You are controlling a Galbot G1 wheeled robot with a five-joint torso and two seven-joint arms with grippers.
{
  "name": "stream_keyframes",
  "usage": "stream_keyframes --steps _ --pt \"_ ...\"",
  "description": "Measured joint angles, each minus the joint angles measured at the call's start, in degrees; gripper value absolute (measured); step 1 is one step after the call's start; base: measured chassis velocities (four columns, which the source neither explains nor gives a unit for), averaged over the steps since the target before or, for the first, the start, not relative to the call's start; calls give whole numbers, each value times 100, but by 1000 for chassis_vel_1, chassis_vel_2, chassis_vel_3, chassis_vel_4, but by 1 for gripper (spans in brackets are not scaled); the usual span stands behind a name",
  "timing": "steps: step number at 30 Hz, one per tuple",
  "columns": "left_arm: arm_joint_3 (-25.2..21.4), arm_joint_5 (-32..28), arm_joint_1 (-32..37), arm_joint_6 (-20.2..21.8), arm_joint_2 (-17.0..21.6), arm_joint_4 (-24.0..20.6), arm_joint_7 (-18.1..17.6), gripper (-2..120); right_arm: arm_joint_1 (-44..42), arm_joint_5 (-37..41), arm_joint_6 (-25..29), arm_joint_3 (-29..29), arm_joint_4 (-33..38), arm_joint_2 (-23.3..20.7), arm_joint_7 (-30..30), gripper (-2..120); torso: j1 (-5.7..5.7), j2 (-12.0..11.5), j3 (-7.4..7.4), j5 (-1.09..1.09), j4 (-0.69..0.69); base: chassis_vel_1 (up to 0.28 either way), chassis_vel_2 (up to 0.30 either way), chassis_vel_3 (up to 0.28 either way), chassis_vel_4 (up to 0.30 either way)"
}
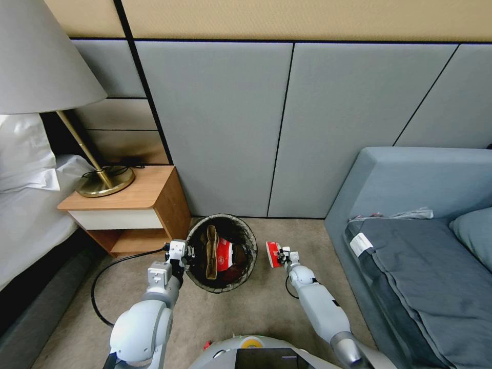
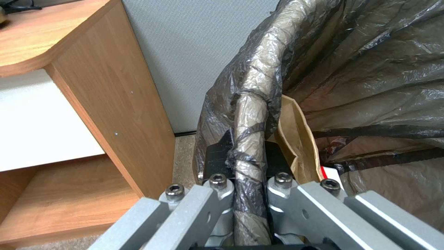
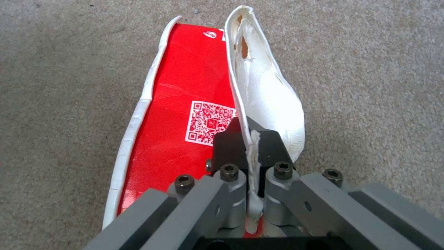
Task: Pick up the trash bin, then pick up the garbage from the floor and place it into the trash bin.
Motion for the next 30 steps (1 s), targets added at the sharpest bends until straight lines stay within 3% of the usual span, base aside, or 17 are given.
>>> stream_keyframes --steps 6,12,23,30 --pt "-19 -10 -19 7 15 5 3 1 -39 3 10 16 96 -17 27 1 0 0 0 0 0 0 0 0 0" --pt "-41 -37 -40 19 32 10 12 1 -219 133 12 106 716 -204 114 1 0 0 0 1 0 0 0 0 0" --pt "-94 -157 -119 52 61 12 19 1 -1235 1352 -339 832 3107 -928 481 1 0 0 0 0 -1 0 0 0 0" --pt "-81 -159 -178 59 63 87 19 1 -1763 1438 -318 1352 4411 -1217 518 1 0 0 0 0 0 0 0 0 0"
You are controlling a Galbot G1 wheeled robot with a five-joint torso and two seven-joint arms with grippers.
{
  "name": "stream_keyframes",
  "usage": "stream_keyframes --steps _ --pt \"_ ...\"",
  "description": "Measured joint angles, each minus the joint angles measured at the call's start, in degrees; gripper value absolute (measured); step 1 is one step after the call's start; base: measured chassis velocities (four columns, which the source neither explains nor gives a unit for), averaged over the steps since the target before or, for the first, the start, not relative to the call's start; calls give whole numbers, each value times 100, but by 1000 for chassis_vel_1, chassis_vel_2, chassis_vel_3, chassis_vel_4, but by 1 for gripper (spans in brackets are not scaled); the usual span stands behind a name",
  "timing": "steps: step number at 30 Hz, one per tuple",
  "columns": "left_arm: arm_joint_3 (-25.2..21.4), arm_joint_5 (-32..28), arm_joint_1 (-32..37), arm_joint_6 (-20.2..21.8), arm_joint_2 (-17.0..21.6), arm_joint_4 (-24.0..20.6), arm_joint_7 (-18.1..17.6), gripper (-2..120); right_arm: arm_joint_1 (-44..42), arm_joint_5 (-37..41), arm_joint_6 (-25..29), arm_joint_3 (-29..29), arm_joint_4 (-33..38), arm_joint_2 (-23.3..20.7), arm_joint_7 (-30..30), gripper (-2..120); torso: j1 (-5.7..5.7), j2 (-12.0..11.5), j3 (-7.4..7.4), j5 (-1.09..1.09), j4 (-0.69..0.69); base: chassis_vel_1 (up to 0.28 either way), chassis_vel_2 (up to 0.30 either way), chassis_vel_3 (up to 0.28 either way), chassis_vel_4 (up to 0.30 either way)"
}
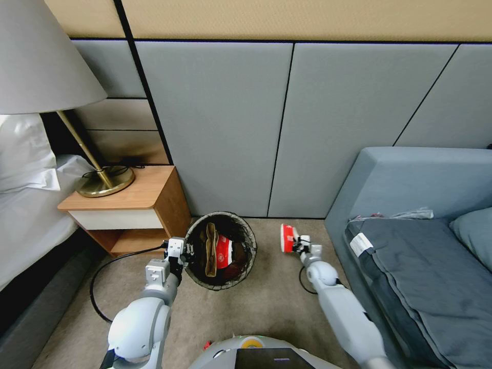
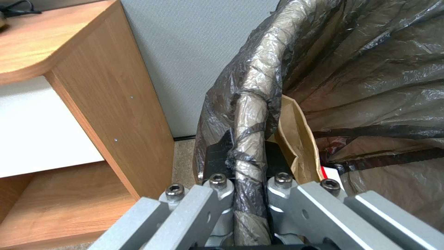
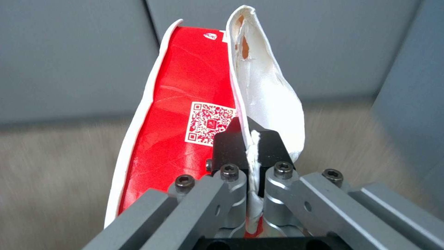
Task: Pick up the trash bin, then pick up the garbage from the floor and place it into the trash bin.
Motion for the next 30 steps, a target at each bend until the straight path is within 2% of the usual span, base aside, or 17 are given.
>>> stream_keyframes --steps 5,7,8,12,21,28,30 --pt "25 2 -70 34 16 71 2 1 -362 131 -46 255 959 -420 -25 1 0 0 0 1 -1 0 0 0 0" --pt "29 3 -76 37 18 77 4 1 -391 144 -53 264 1048 -458 -30 1 0 0 0 1 -1 0 0 0 0" --pt "45 4 -105 52 20 99 14 1 -507 209 -97 289 1494 -633 -55 1 0 0 0 0 -1 0 0 0 0" --pt "45 5 -130 69 31 118 27 1 -601 334 -198 262 2156 -846 -108 1 0 0 0 0 0 0 0 0 0" --pt "39 5 -132 76 37 125 36 1 -584 441 -299 145 2598 -981 -114 1 0 0 0 0 0 0 0 0 0" --pt "44 5 -108 82 58 127 39 1 -283 578 -568 -350 3210 -1184 -114 1 0 0 0 -1 0 0 0 0 0" --pt "44 5 -79 84 78 130 38 1 -47 607 -683 -774 3322 -1219 -141 1 0 0 0 -1 0 0 0 0 0"
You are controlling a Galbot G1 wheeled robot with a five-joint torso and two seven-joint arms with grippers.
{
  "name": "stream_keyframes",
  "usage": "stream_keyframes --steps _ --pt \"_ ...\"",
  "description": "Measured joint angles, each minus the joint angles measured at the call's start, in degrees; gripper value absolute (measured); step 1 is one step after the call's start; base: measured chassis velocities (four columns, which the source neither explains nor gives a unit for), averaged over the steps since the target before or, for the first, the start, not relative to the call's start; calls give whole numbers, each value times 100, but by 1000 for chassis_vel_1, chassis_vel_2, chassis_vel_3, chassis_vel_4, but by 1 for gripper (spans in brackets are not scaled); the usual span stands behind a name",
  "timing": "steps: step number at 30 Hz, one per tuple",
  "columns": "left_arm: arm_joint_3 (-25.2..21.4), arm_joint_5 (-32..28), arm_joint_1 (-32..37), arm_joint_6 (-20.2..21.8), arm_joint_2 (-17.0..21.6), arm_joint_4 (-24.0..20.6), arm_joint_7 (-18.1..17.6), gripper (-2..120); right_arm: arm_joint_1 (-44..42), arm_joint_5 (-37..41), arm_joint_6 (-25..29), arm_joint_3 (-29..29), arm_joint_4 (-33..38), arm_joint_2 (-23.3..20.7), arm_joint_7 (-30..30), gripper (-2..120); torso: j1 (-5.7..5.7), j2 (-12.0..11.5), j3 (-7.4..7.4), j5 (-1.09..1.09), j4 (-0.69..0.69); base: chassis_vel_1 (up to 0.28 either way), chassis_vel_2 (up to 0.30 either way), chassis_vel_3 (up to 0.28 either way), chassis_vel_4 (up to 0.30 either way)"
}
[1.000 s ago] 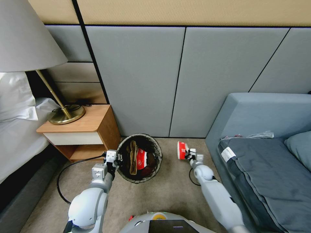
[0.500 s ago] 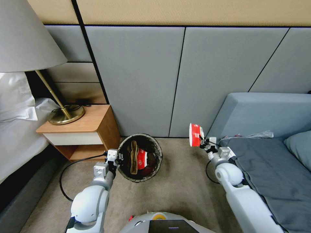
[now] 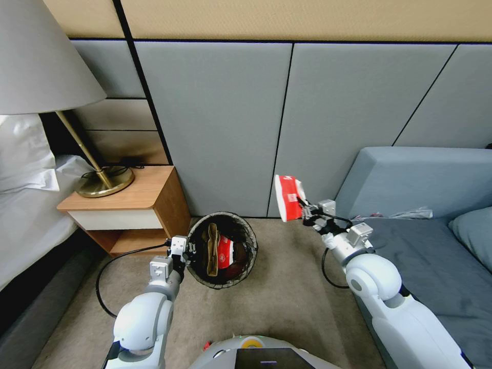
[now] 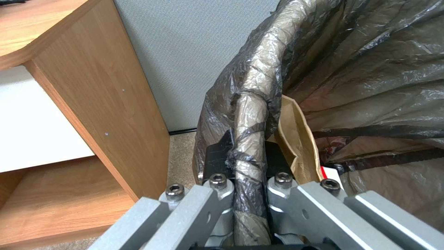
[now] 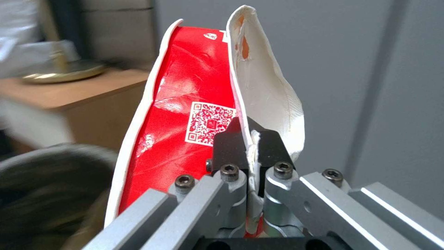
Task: Pick up the trash bin, then pick up the garbage from the floor and place it into the trash bin.
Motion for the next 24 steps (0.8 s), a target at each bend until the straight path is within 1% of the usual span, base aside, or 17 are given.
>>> stream_keyframes --steps 1,2,3,4,5,6,7,8,10,11,12,14,24 --pt "2 0 5 1 2 0 0 1 102 0 -29 -222 18 -19 -3 1 0 0 0 0 0 0 0 0 0" --pt "2 0 5 1 2 0 0 1 102 0 -29 -222 18 -19 -3 1 0 0 0 0 0 0 0 0 0" --pt "25 5 4 7 -5 0 0 1 296 -17 -73 -689 27 -49 3 1 0 0 0 1 0 0 0 0 0" --pt "31 6 2 8 -10 0 0 1 362 -27 -94 -823 31 -53 7 1 0 0 0 1 -1 0 0 0 0" --pt "31 6 2 8 -10 0 0 1 362 -27 -94 -823 31 -53 7 1 0 0 0 1 -1 0 0 0 0" --pt "44 15 0 9 -17 0 0 1 528 -45 -153 -1176 50 -64 40 1 0 0 0 0 0 0 0 0 0" --pt "44 15 0 9 -17 0 0 1 528 -45 -153 -1176 50 -64 40 1 0 0 0 0 0 0 0 0 0" --pt "50 17 -3 11 -25 6 0 1 638 -68 -194 -1478 52 -80 101 1 0 0 0 0 0 0 0 0 0" --pt "52 18 -13 13 -31 12 -1 1 680 -137 -224 -1766 29 -101 122 1 0 0 0 0 0 0 0 0 0" --pt "52 18 -13 13 -31 12 -1 1 680 -137 -224 -1766 29 -101 122 1 0 0 0 0 0 0 0 0 0" --pt "53 16 -25 14 -33 22 -1 1 682 -178 -252 -1928 -5 -107 135 1 0 0 0 0 -1 0 0 0 0" --pt "53 11 -31 14 -33 28 -1 1 677 -245 -267 -2073 -54 -108 136 1 0 0 0 1 -1 0 0 0 0" --pt "50 -5 -76 16 -27 59 -2 1 671 -459 -282 -2459 -273 -71 141 1 0 0 0 1 -1 0 0 0 0"
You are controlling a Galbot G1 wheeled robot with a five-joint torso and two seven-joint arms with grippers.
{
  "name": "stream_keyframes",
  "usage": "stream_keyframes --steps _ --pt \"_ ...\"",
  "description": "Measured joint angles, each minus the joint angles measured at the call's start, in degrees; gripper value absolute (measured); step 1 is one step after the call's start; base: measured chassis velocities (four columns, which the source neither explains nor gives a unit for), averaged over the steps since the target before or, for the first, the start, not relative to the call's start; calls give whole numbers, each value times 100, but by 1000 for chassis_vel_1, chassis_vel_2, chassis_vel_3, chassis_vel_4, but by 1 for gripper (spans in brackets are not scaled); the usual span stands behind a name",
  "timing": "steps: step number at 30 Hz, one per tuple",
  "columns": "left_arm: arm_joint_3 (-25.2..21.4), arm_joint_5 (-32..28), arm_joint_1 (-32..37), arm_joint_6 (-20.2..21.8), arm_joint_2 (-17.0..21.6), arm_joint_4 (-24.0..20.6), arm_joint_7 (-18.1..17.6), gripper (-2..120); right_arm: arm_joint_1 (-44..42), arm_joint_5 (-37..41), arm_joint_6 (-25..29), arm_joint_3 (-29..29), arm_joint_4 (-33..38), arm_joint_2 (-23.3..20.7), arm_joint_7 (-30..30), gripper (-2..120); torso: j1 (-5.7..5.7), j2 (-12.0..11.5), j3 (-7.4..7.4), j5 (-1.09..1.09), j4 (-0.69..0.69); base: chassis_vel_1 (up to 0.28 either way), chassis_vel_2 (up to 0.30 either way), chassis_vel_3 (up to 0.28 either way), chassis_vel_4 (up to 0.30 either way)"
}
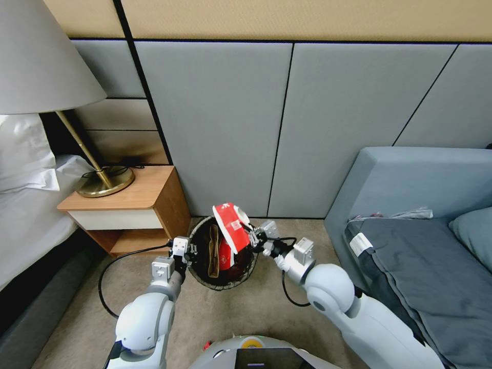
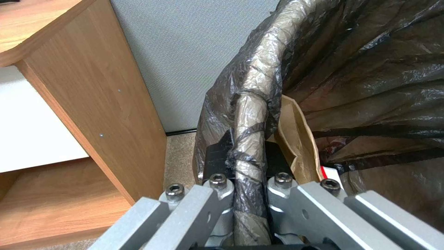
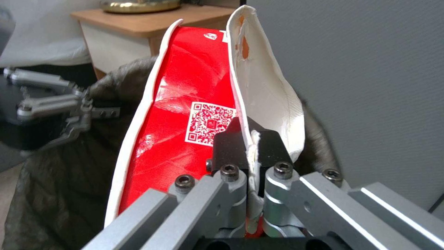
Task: Pick up the trash bin, then pick up the garbage from the floor and place it into the trash bin.
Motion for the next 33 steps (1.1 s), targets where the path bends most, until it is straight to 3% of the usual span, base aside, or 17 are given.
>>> stream_keyframes --steps 6,9,11,13,14,25,26,33 --pt "-3 -6 -20 1 1 17 1 1 -9 -99 -59 -84 -86 5 -38 1 0 0 0 0 0 0 0 0 0" --pt "-10 -23 -25 2 5 17 2 1 -26 -117 -236 -67 -86 12 -123 7 0 0 0 0 0 0 0 0 0" --pt "-29 -38 -39 1 9 19 4 1 -15 -126 -271 -99 -93 35 -122 18 0 0 0 0 0 0 0 0 0" --pt "-31 -39 -42 2 9 20 4 1 -12 -127 -272 -110 -96 41 -115 19 0 0 0 0 0 0 0 0 0" --pt "-34 -43 -48 2 6 26 4 1 2 -127 -276 -169 -107 63 -57 28 0 0 0 0 0 0 0 0 0" --pt "-31 -49 -68 3 -4 37 6 1 12 -135 -278 -262 -96 94 34 64 0 0 0 0 0 0 0 0 0" --pt "-31 -50 -70 4 -4 39 7 1 12 -135 -278 -261 -88 94 36 73 0 0 0 0 0 0 0 0 0" --pt "-42 -52 -86 4 -4 68 7 1 -21 -50 -283 30 211 100 115 96 0 0 0 1 0 0 0 0 0"
